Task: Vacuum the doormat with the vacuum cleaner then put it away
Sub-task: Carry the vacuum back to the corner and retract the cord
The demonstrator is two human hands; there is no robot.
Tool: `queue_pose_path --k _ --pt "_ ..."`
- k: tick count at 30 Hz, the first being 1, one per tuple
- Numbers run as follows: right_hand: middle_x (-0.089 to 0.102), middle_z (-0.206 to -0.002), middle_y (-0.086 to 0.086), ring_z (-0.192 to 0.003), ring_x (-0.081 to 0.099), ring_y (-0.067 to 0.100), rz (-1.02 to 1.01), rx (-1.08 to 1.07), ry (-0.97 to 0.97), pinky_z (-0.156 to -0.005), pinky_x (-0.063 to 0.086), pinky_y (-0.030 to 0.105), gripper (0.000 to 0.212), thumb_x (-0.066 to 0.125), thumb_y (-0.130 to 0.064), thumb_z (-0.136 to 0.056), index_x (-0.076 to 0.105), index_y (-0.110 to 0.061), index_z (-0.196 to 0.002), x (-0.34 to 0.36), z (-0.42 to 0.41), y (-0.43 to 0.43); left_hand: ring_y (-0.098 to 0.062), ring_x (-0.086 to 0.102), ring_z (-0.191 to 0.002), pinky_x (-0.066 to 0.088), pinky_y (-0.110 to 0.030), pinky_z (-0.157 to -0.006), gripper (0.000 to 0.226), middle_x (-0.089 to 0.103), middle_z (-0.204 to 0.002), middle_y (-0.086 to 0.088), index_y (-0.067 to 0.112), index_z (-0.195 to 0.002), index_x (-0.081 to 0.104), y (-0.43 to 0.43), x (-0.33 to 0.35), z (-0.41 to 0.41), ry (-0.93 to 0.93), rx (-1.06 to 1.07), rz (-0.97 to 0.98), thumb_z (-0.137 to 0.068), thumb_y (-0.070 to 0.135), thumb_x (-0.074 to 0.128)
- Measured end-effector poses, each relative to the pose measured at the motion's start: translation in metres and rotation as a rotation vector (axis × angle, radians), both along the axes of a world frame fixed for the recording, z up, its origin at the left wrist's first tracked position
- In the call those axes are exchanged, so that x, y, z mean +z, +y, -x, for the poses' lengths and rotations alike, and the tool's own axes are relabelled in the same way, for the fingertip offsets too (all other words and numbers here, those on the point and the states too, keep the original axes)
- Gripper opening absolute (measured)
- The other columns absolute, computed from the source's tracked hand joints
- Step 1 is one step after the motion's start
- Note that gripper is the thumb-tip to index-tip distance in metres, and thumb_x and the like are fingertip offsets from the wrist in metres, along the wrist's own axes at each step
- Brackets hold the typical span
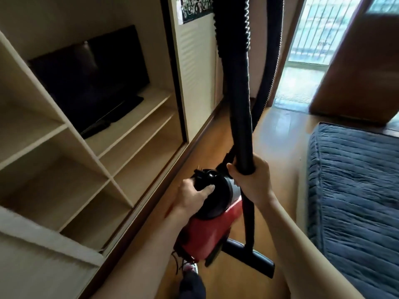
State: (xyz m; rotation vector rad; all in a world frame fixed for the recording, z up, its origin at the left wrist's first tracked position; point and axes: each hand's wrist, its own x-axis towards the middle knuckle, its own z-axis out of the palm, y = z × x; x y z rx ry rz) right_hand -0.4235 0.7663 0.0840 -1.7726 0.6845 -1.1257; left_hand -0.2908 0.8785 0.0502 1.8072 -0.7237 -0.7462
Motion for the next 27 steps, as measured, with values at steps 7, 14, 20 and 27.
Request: queue_pose_path --k 7,14,20,27 --pt "0.060 -0.053 -0.016 -0.049 0.057 0.005 -0.035 -0.140 0.049 -0.052 0.047 0.017 0.042 0.075 0.012 -0.078 0.057 -0.024 -0.067 -0.006 -0.040 -0.106 0.001 0.054 -0.046 0.038 -0.012 -0.041 0.020 0.060 -0.061 0.012 0.027 -0.073 0.062 -0.126 -0.009 -0.055 0.043 -0.136 0.022 -0.084 0.019 0.077" --pt "0.059 -0.054 -0.010 -0.051 0.056 0.017 -0.044 -0.323 0.071 -0.057 0.051 0.036 0.025 0.076 -0.011 -0.075 0.058 -0.027 -0.067 0.002 -0.103 -0.219 -0.002 0.055 -0.046 0.040 -0.016 -0.043 0.022 0.059 -0.058 0.013 0.025 -0.071 0.063 -0.261 -0.014 -0.124 0.083 -0.267 0.063 -0.083 0.016 0.078" --pt "0.055 -0.054 0.005 -0.051 0.053 0.017 -0.012 -0.379 0.044 -0.052 0.049 0.031 0.021 0.077 0.001 -0.079 0.058 -0.003 -0.069 0.016 -0.144 -0.296 -0.002 0.057 -0.049 0.042 -0.015 -0.045 0.017 0.062 -0.061 0.014 0.024 -0.075 0.066 -0.354 -0.009 -0.174 0.051 -0.341 0.071 -0.081 0.015 0.079" --pt "0.055 -0.054 0.006 -0.045 0.054 0.015 -0.057 -0.428 -0.002 -0.051 0.050 0.028 0.022 0.072 0.012 -0.082 0.057 0.000 -0.071 0.010 -0.166 -0.390 -0.011 0.060 -0.052 0.045 -0.025 -0.055 0.016 0.068 -0.066 0.001 0.026 -0.074 0.066 -0.446 -0.012 -0.212 0.045 -0.409 0.056 -0.070 0.036 0.078"
